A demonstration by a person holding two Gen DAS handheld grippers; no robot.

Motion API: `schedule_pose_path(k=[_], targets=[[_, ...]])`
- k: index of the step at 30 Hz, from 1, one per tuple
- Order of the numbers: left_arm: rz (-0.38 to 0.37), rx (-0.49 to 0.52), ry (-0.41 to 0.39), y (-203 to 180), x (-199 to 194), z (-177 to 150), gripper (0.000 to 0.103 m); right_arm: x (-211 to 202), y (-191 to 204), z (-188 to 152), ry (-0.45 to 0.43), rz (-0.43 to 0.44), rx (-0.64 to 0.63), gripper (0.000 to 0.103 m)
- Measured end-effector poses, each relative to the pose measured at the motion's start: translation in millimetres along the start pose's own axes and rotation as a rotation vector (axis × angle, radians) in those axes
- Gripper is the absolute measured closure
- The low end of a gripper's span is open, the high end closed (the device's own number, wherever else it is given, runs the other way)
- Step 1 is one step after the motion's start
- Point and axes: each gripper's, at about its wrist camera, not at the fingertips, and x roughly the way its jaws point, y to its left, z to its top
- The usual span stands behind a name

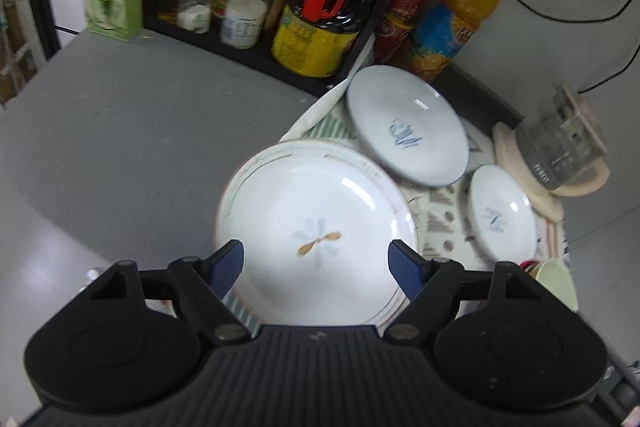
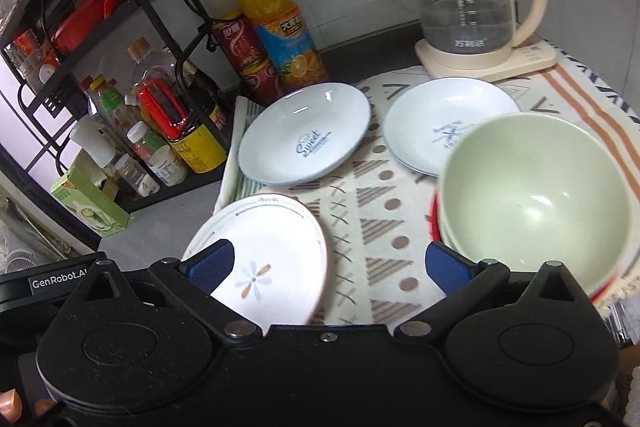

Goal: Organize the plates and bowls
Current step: 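Move both grippers toward the white plate printed 'Sweet', then close both grippers on the rim of the 'Sweet' plate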

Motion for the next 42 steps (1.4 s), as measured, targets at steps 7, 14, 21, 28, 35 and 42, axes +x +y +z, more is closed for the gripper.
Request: schedule_pose_path(k=[7,14,21,28,35,42], targets=[[-0.036,0.057,-0.017,-10,24,39,0.026,28,7,18,-0.003,-0.006,-0.005,0.0],[-0.058,0.068,0.0,-16,67,70,0.029,61,6,35,-0.004,-0.042,0.072,0.003],[-0.071,0.09,0.021,-26,113,89,0.038,97,7,53,0.01,-0.064,0.068,0.006],[-0.061,0.068,0.037,-29,145,102,0.05,132,13,68,0.031,-0.077,0.088,0.016],[-0.063,0.028,0.062,-32,173,106,0.06,166,2,70,0.088,-0.095,0.156,0.027],[-0.042,0.022,0.088,-36,195,103,0.073,189,-18,65,0.124,-0.087,0.247,0.041]])
